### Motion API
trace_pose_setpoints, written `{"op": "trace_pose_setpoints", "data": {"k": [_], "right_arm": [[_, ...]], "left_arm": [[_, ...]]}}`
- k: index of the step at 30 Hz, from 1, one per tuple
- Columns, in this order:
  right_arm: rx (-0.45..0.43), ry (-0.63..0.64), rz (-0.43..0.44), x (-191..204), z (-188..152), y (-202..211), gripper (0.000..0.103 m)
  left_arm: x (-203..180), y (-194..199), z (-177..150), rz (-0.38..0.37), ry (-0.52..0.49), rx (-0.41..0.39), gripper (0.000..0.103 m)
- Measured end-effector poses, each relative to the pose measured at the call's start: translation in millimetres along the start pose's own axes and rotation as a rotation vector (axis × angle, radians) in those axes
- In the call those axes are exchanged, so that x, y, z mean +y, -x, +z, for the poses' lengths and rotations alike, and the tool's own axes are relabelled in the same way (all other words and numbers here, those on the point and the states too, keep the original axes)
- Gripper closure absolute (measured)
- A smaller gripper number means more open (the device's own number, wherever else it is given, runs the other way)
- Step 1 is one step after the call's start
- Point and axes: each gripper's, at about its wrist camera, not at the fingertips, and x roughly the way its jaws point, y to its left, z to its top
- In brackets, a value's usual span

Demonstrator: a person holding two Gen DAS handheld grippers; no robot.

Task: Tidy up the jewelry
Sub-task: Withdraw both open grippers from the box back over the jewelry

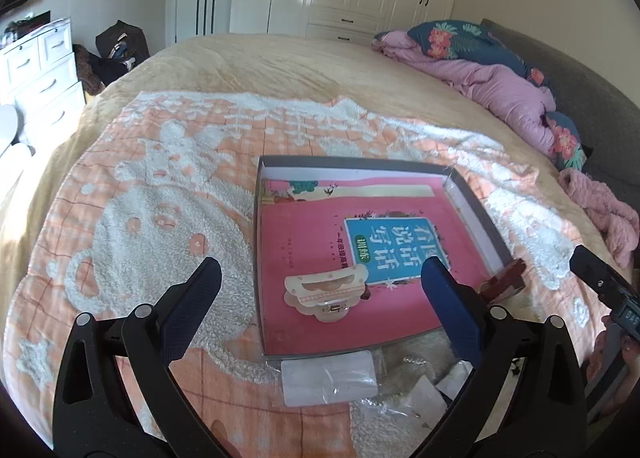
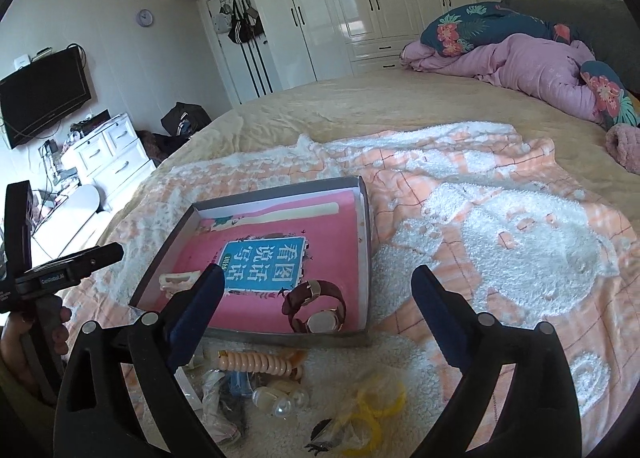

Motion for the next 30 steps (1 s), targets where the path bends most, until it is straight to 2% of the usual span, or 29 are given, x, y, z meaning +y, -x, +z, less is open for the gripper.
{"op": "trace_pose_setpoints", "data": {"k": [7,17,30], "right_arm": [[-0.033,0.014,0.008,7,4,23,0.007],[-0.046,0.032,0.003,11,-3,48,0.007],[0.002,0.050,-0.021,10,-29,60,0.007]], "left_arm": [[-1,30,-2,-0.007,0.013,-0.038,0.009],[0,59,-18,-0.017,0.033,-0.047,0.009],[-11,64,-58,-0.043,0.018,0.031,0.009]]}}
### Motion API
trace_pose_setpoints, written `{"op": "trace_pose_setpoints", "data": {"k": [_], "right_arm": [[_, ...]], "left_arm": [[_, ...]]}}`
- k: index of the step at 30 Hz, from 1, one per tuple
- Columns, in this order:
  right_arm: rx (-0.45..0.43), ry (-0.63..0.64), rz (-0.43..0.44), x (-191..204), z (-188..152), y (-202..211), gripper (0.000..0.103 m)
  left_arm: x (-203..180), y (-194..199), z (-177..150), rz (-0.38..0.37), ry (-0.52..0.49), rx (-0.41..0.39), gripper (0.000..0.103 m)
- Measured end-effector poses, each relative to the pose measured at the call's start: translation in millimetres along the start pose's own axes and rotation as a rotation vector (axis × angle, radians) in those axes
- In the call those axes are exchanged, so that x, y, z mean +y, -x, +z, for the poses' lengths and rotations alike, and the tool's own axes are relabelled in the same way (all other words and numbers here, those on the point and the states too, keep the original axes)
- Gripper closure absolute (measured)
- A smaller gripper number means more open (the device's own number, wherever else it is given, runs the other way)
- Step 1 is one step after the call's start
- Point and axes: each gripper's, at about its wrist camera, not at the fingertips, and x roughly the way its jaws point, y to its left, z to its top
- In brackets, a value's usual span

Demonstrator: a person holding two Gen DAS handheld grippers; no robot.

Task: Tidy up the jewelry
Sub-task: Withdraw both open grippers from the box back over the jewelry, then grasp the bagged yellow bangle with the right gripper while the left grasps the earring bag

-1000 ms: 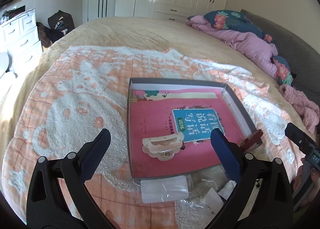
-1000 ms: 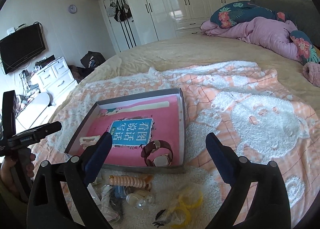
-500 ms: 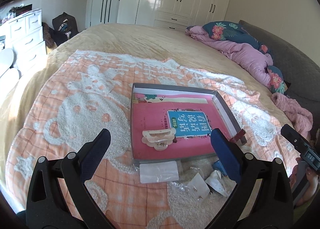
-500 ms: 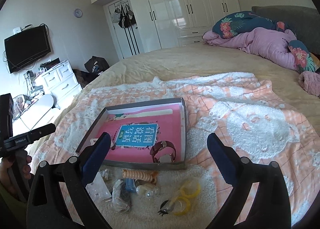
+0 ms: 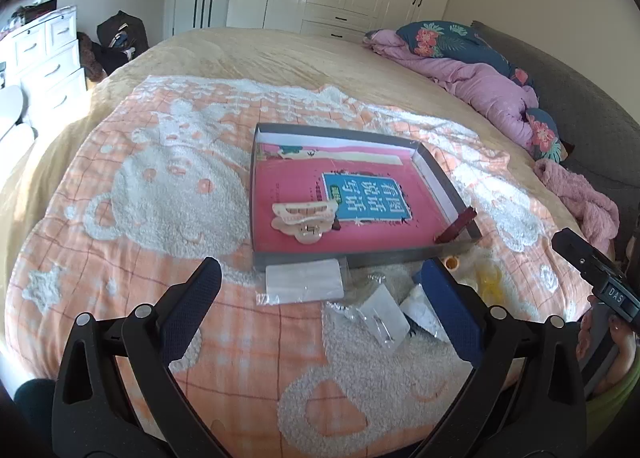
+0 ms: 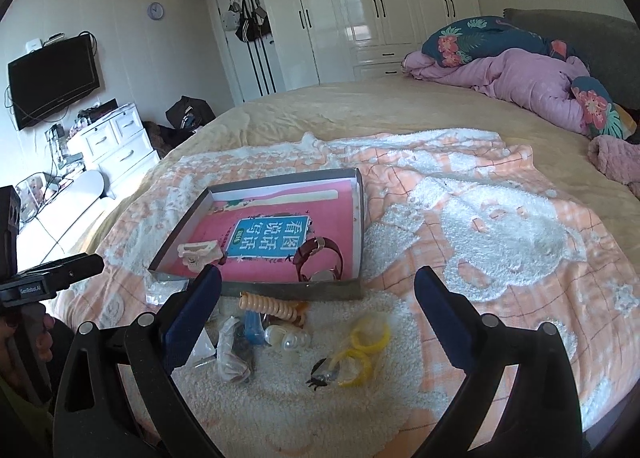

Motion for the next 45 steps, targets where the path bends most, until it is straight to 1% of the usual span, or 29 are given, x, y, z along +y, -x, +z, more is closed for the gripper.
{"op": "trace_pose_setpoints", "data": {"k": [13,19,27,32,34,35,36,39,41,45], "right_arm": [[0.052,0.020,-0.006,2,-24,3,0.007],[0.079,0.024,-0.016,1,-33,3,0.007],[0.118,0.019,-0.043,-3,-43,-4,0.007],[0.146,0.009,-0.063,-9,-48,-12,0.007],[0.158,0.002,-0.063,-11,-51,-15,0.007],[0.164,0.000,-0.067,-12,-52,-17,0.007],[0.170,0.000,-0.067,-12,-54,-19,0.007],[0.189,0.009,-0.083,-14,-59,-27,0.007],[0.203,0.007,-0.092,-16,-62,-33,0.007],[0.226,-0.008,-0.112,-20,-67,-46,0.007]], "left_arm": [[-16,-8,-26,-0.048,-0.015,0.076,0.009],[-16,-14,-33,-0.068,0.005,0.108,0.009],[-28,-33,-52,-0.119,0.000,0.190,0.009],[-36,-46,-63,-0.151,-0.019,0.224,0.010],[-39,-52,-66,-0.162,-0.023,0.244,0.016],[-40,-54,-67,-0.171,-0.023,0.251,0.021],[-40,-56,-67,-0.176,-0.023,0.255,0.024],[-40,-65,-69,-0.192,-0.011,0.275,0.040],[-40,-71,-71,-0.207,0.003,0.287,0.044],[-40,-81,-72,-0.225,0.028,0.300,0.046]]}}
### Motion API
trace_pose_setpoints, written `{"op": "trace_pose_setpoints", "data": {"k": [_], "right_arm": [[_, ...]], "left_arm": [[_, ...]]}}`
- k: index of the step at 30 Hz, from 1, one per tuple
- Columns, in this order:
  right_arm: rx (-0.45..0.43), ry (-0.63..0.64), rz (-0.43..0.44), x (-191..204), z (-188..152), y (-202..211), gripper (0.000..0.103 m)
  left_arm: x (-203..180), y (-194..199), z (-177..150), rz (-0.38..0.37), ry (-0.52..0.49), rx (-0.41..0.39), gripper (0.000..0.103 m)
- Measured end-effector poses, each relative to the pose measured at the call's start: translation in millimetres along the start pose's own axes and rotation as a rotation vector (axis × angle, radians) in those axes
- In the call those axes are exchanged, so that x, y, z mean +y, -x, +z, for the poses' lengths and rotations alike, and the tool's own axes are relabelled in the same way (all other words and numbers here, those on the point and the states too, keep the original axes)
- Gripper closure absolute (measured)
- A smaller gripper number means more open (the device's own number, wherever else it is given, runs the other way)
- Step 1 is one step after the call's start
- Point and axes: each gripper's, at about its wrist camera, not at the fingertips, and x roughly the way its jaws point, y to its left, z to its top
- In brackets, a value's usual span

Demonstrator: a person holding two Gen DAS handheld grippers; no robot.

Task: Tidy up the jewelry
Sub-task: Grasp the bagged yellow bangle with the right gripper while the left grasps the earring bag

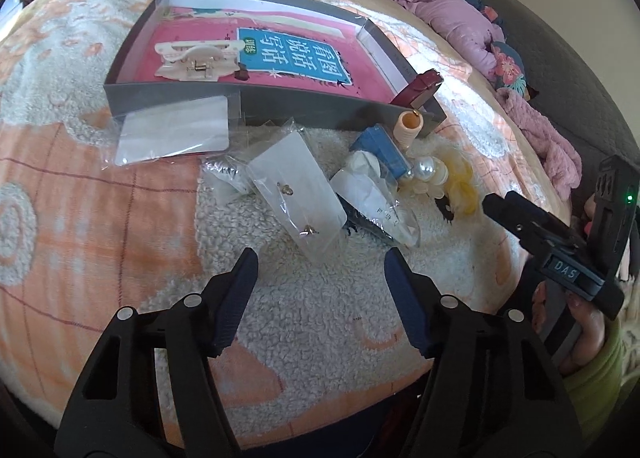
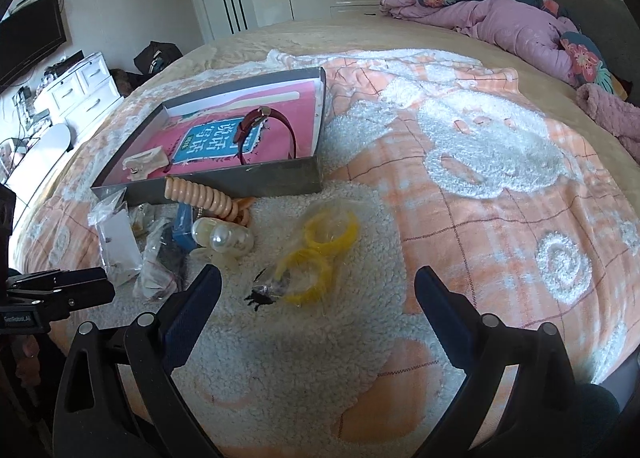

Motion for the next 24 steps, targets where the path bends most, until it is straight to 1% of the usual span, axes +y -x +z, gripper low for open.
{"op": "trace_pose_setpoints", "data": {"k": [6,10,13,15,16,18,19,20,21,23,24], "right_arm": [[0.047,-0.044,-0.008,-6,4,-26,0.007],[0.054,-0.050,-0.010,-6,11,-39,0.009],[0.053,-0.028,-0.034,-4,15,-47,0.017],[0.052,-0.008,-0.050,-4,15,-51,0.031],[0.047,-0.008,-0.040,-5,15,-52,0.036],[0.040,-0.026,-0.026,-9,15,-51,0.051],[0.036,-0.025,-0.024,-10,16,-50,0.053],[0.030,-0.027,-0.016,-12,16,-49,0.054],[0.025,-0.035,-0.006,-14,16,-47,0.055],[0.012,-0.047,0.011,-17,15,-43,0.057],[0.006,-0.049,0.016,-18,15,-41,0.061]], "left_arm": [[1,-9,6,-0.006,0.016,-0.008,0.046],[2,-13,10,-0.010,0.032,-0.017,0.046],[1,-16,14,-0.004,0.033,-0.022,0.046],[0,-18,16,0.002,0.033,-0.026,0.047],[-1,-19,18,0.007,0.034,-0.031,0.048],[-5,-20,20,0.037,0.013,-0.048,0.062],[-7,-21,21,0.051,0.003,-0.053,0.064],[-9,-22,22,0.057,-0.002,-0.054,0.075],[-10,-23,23,0.070,-0.010,-0.056,0.079],[-11,-23,24,0.075,-0.028,-0.060,0.084],[-11,-23,23,0.071,-0.033,-0.062,0.085]]}}
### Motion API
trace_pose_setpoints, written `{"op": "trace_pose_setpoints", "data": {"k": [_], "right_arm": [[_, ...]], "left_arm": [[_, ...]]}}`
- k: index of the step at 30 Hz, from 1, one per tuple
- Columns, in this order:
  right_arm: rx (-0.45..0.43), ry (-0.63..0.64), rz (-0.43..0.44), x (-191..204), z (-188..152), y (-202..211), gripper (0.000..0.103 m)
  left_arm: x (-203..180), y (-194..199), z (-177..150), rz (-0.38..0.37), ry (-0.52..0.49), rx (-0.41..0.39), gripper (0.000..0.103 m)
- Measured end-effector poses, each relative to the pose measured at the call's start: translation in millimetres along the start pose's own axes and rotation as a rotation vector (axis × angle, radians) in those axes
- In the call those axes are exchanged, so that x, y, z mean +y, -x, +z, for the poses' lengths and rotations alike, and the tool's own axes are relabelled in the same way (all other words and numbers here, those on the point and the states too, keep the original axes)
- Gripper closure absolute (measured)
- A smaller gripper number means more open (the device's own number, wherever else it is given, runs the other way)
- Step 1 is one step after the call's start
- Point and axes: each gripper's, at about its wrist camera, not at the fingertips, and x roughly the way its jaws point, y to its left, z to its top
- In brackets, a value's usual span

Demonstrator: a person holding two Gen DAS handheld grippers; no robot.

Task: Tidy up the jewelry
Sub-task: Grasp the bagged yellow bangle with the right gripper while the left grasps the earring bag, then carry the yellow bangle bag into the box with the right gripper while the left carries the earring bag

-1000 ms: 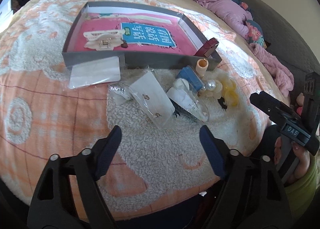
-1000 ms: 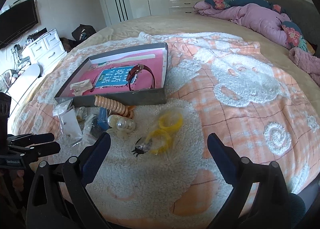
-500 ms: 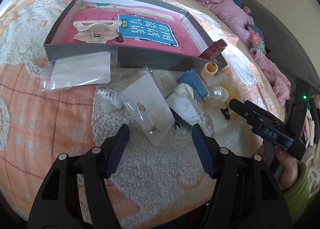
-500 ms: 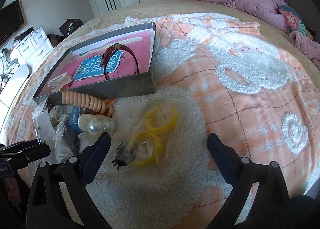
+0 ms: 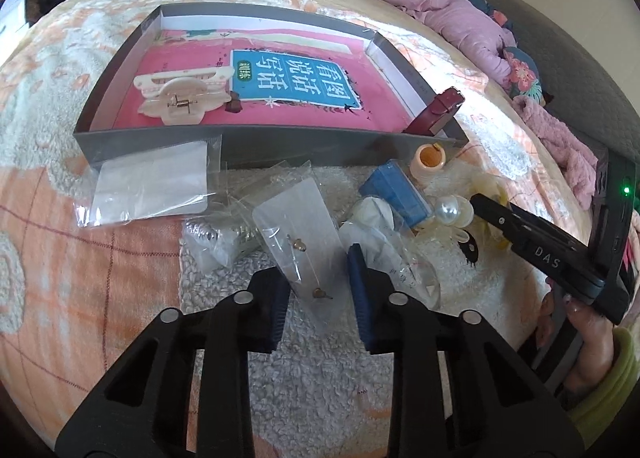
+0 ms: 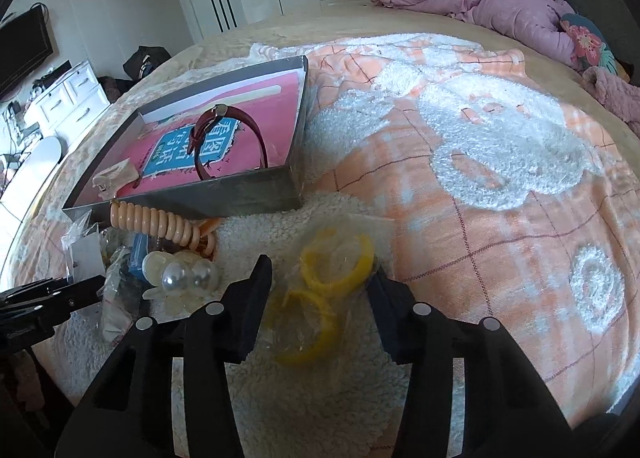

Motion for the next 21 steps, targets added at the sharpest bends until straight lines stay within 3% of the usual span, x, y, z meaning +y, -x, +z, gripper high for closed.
{"op": "trace_pose_setpoints", "data": {"k": [5,15,21], "right_arm": [[-0.034,0.006,0.038,1,-2,14,0.064],[-0.128,0.027,0.062,8,1,48,0.064],[-0.176,0.069,0.100,22,9,67,0.064]], "left_arm": [[2,11,-1,-0.028,-0.014,-0.028,0.094],[3,55,2,-0.055,-0.025,-0.128,0.095],[17,82,8,-0.030,-0.001,-0.195,0.095]]}}
